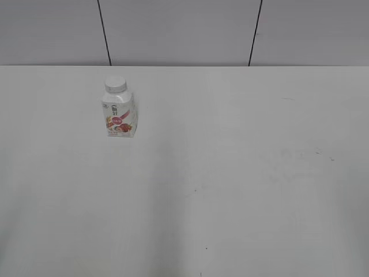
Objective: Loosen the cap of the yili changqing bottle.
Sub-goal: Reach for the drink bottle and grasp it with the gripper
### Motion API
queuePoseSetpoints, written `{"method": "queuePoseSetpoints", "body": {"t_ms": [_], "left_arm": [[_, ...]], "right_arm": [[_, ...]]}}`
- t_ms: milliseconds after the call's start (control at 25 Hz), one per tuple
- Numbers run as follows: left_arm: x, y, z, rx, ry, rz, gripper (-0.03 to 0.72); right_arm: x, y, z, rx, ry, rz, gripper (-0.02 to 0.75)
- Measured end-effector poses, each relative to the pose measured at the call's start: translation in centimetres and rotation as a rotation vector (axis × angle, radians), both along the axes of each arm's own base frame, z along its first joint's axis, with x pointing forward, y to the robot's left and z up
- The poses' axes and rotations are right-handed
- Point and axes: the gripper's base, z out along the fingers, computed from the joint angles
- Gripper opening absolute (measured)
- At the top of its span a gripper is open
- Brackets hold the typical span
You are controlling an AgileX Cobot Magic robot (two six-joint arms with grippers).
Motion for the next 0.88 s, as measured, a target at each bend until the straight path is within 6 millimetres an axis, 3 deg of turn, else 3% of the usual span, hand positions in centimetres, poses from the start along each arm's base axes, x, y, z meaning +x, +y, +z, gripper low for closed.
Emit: {"method": "queuePoseSetpoints", "body": {"t_ms": [880], "left_arm": [[0.00,0.00,0.00,0.000,0.000,0.000,0.561]], "right_arm": [[0.00,0.00,0.00,0.000,0.000,0.000,0.564]]}}
